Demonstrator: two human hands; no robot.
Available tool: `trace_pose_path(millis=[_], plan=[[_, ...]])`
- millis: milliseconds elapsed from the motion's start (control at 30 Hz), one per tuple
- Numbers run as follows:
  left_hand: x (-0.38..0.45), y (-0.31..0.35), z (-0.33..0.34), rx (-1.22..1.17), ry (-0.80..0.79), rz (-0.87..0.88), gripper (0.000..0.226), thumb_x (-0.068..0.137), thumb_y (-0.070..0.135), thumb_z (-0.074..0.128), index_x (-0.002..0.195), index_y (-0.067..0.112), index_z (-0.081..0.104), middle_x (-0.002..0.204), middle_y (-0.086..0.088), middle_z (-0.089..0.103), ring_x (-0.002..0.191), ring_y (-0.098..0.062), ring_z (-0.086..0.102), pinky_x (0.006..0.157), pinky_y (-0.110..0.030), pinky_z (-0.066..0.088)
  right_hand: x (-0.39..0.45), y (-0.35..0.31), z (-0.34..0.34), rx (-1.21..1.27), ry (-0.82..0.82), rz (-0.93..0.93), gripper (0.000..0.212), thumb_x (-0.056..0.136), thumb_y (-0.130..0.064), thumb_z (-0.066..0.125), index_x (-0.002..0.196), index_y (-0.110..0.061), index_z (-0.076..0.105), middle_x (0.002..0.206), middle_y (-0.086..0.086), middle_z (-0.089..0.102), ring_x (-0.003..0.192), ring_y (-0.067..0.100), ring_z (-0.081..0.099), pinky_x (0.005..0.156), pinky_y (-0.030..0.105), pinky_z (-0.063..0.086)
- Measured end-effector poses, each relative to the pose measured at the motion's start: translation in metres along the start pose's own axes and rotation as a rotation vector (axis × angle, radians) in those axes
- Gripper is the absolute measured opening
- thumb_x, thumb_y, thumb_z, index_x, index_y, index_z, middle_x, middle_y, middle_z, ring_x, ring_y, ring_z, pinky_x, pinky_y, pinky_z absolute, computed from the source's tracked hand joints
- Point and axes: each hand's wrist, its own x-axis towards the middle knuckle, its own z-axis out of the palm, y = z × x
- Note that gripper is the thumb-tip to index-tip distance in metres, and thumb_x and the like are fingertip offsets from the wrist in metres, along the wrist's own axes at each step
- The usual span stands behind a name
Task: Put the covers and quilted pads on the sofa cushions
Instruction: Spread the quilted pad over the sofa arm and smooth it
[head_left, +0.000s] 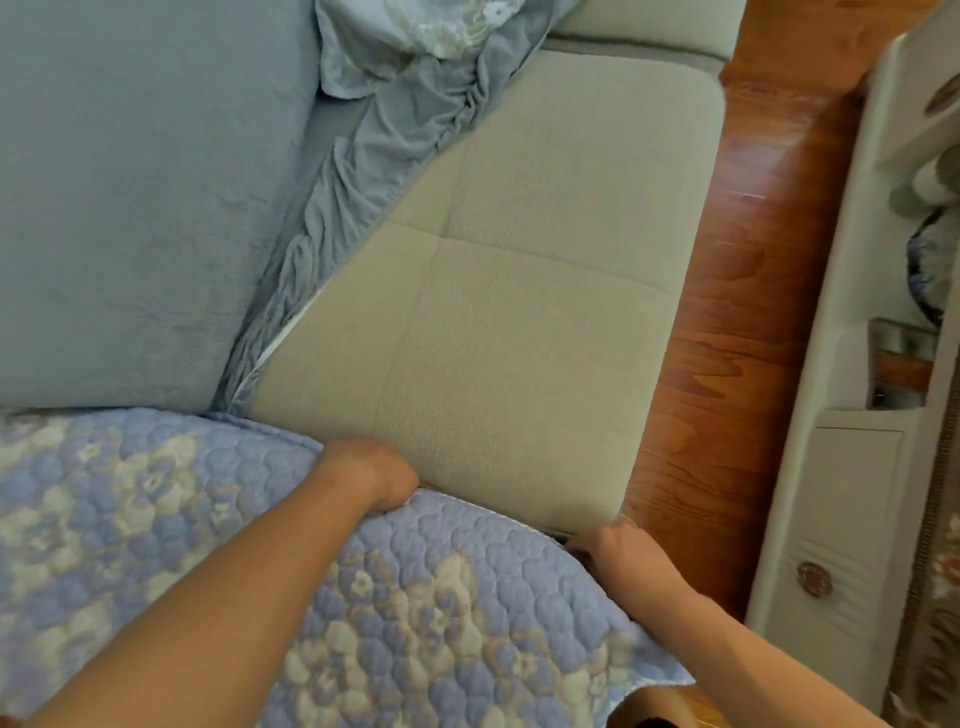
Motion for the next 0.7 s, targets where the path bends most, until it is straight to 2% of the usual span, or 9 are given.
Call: trace_pose_path(millis=[100, 167, 233, 300, 367, 433, 500, 600, 700], plan=[[-0.013, 0.019, 0.016, 0.008, 0.166, 0.096, 0.064, 0.095, 0.047, 0.018, 0.127, 0.016, 0.064, 0.139, -0.008, 0.06, 0.123, -0.028, 0.058, 0.101, -0.039, 0.042, 0.012, 0.0, 0.005, -0.001, -0.119, 0.146, 0.026, 0.093, -0.02, 0.05, 0.099, -0.025, 0.075, 0.098, 0.007, 0.07, 0.097, 0.026, 0.062, 0.075, 0.031, 0.041], [-0.021, 0.032, 0.027, -0.05, 0.205, 0.114, 0.067, 0.099, 0.051, 0.012, 0.13, 0.02, 0.063, 0.141, -0.003, 0.059, 0.126, -0.024, 0.055, 0.105, -0.042, 0.035, 0.019, 0.0, 0.007, 0.045, -0.175, 0.246, 0.021, 0.093, -0.017, 0.051, 0.095, -0.017, 0.072, 0.097, 0.01, 0.063, 0.108, 0.028, 0.057, 0.083, 0.033, 0.047], [-0.02, 0.041, 0.028, -0.092, 0.191, 0.064, 0.064, 0.101, 0.051, 0.015, 0.134, 0.022, 0.061, 0.145, -0.001, 0.055, 0.13, -0.022, 0.052, 0.108, -0.044, 0.03, 0.025, 0.002, 0.009, 0.054, -0.193, 0.306, 0.018, 0.092, -0.024, 0.052, 0.091, -0.012, 0.065, 0.104, 0.016, 0.064, 0.116, 0.035, 0.054, 0.083, 0.035, 0.048], [-0.016, 0.049, 0.024, -0.118, 0.159, 0.012, 0.059, 0.1, 0.05, 0.021, 0.136, 0.022, 0.06, 0.146, -0.003, 0.054, 0.132, -0.023, 0.05, 0.11, -0.045, 0.029, 0.024, 0.006, 0.003, 0.019, -0.207, 0.323, 0.023, 0.092, -0.033, 0.053, 0.095, -0.012, 0.063, 0.107, 0.015, 0.067, 0.1, 0.031, 0.06, 0.073, 0.033, 0.046], [-0.012, 0.061, 0.022, -0.12, 0.178, -0.014, 0.054, 0.098, 0.046, 0.028, 0.132, 0.021, 0.062, 0.144, -0.003, 0.056, 0.131, -0.023, 0.051, 0.109, -0.046, 0.029, 0.024, 0.017, -0.011, -0.032, -0.204, 0.374, 0.016, 0.093, -0.031, 0.052, 0.099, -0.018, 0.059, 0.103, 0.008, 0.065, 0.081, 0.023, 0.057, 0.068, 0.029, 0.043], [-0.014, 0.074, 0.028, -0.135, 0.237, -0.007, 0.05, 0.097, 0.041, 0.032, 0.126, 0.02, 0.066, 0.139, -0.004, 0.06, 0.128, -0.024, 0.053, 0.109, -0.047, 0.028, 0.027, 0.025, -0.031, -0.116, -0.196, 0.384, 0.025, 0.093, -0.022, 0.047, 0.113, -0.017, 0.062, 0.113, 0.007, 0.065, 0.089, 0.023, 0.061, 0.072, 0.029, 0.046], [-0.019, 0.085, 0.035, -0.194, 0.34, 0.037, 0.047, 0.097, 0.038, 0.032, 0.119, 0.02, 0.069, 0.131, -0.004, 0.064, 0.122, -0.024, 0.055, 0.108, -0.046, 0.031, 0.03, 0.028, -0.057, -0.117, -0.118, 0.393, 0.03, 0.095, -0.019, 0.046, 0.118, -0.01, 0.063, 0.12, 0.012, 0.065, 0.106, 0.03, 0.064, 0.08, 0.033, 0.049], [-0.028, 0.087, 0.049, -0.347, 0.626, 0.028, 0.045, 0.093, 0.037, 0.031, 0.118, 0.025, 0.066, 0.128, -0.001, 0.063, 0.12, -0.022, 0.052, 0.104, -0.04, 0.036, 0.033, 0.024, -0.1, -0.079, -0.008, 0.367, 0.031, 0.096, -0.013, 0.044, 0.115, -0.004, 0.067, 0.116, 0.014, 0.068, 0.102, 0.032, 0.065, 0.082, 0.035, 0.055], [-0.047, 0.083, 0.068, -0.503, 0.753, -0.103, 0.055, 0.09, 0.041, 0.036, 0.139, 0.026, 0.055, 0.149, -0.01, 0.045, 0.141, -0.032, 0.032, 0.118, -0.046, 0.017, 0.02, 0.012, -0.141, 0.038, 0.099, 0.345, 0.031, 0.099, -0.012, 0.044, 0.117, -0.006, 0.069, 0.112, 0.012, 0.07, 0.096, 0.026, 0.065, 0.081, 0.035, 0.056]])
